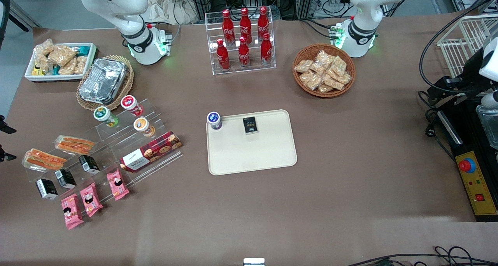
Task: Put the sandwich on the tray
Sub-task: 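Lower the open right gripper over the upright wrapped sandwich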
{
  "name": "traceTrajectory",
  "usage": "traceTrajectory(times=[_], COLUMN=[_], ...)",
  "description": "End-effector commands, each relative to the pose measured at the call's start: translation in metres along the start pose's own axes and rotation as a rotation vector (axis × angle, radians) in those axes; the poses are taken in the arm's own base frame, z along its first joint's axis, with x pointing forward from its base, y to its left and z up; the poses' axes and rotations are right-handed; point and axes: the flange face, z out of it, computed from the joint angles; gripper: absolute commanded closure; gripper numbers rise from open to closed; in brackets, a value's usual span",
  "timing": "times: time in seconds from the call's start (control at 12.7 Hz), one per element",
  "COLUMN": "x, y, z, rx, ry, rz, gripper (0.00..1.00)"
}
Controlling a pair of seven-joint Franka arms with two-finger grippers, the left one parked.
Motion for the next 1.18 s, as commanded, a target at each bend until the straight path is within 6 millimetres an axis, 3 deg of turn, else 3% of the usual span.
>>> traceTrajectory(times=[0.0, 0.24, 0.39, 0.63, 0.79, 1.11], x=[0.029, 0.042, 0.053, 0.057, 0.069, 0.069], y=[-0.002, -0.003, -0.002, -0.006, 0.0, 0.0], z=[0.029, 0.064, 0.077, 0.088, 0.109, 0.138], rx=[-0.024, -0.056, -0.033, -0.005, 0.003, -0.025], ry=[0.024, 0.023, 0.007, 0.003, -0.047, -0.061], rz=[0.187, 0.351, 0.477, 0.517, 0.569, 0.573], gripper=[0.02, 0.02, 0.02, 0.02, 0.02, 0.02])
